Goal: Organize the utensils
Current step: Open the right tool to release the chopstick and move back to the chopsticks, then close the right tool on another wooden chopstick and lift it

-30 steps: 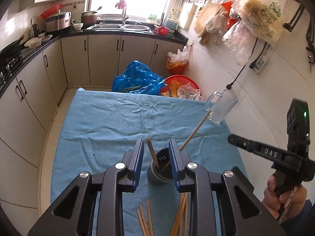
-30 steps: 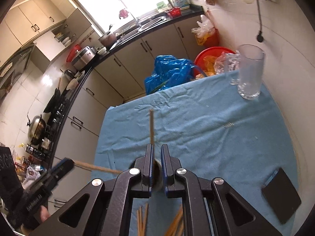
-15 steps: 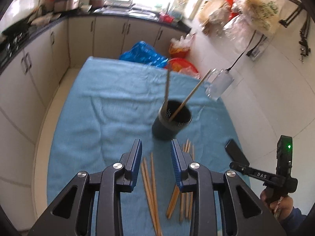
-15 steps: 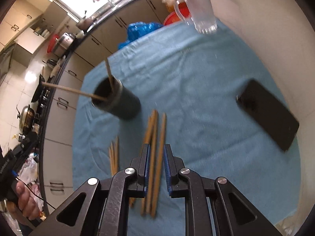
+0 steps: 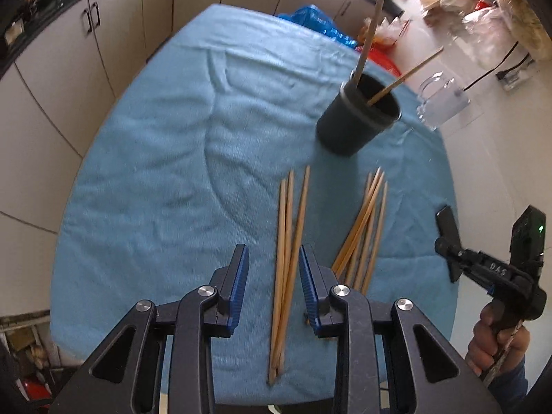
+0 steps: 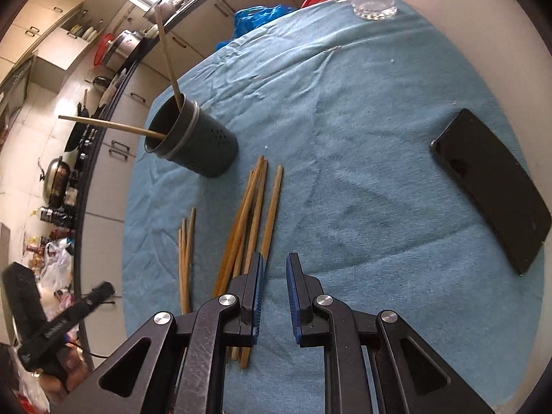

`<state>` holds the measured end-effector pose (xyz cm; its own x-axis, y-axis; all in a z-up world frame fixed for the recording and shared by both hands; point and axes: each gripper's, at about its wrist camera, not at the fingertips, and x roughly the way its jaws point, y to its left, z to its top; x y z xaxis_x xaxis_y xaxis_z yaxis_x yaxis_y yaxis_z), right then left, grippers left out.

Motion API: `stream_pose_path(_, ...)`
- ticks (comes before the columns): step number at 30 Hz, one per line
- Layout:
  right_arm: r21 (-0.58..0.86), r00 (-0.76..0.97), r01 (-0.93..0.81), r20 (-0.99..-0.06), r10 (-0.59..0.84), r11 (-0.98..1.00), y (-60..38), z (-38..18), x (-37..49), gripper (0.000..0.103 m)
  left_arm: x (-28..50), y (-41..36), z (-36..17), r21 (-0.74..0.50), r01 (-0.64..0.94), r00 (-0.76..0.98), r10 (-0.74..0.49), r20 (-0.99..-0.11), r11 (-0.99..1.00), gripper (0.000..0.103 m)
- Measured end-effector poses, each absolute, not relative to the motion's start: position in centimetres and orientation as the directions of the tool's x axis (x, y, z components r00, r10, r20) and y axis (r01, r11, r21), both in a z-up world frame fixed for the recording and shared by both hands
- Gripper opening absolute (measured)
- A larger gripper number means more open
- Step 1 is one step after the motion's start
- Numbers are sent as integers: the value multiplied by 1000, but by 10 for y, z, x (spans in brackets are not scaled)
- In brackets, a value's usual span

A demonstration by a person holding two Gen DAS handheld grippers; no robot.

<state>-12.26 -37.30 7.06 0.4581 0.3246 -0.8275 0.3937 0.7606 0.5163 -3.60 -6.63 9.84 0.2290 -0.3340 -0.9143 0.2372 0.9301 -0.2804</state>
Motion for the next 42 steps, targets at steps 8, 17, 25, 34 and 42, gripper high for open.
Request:
stream_pose_path(8, 534, 464, 403, -819, 336, 743, -374, 62, -120, 14, -19, -92, 57, -301, 275, 107, -341, -934, 913, 28)
stream_pose_path(17, 491, 469, 496, -845, 255, 716, -392, 65, -134, 14, 25, -111, 21, -282, 301, 23, -303, -953, 911, 21)
stream_pose_path(25, 480, 479, 527, -849, 221, 701, -399, 70, -134, 14, 36, -127, 15, -239, 359, 16, -262, -965, 902, 17)
stream_pose_path(34, 483, 469, 531, -852, 233, 697, -393, 64, -114, 14, 35, -109, 15, -281, 362, -3, -300, -954, 889, 16)
stream_pose_path(42, 477, 457, 523, -856, 240, 707, -384, 63, -105, 14, 38, -81, 17, -335, 323, -22, -347, -938, 885, 16)
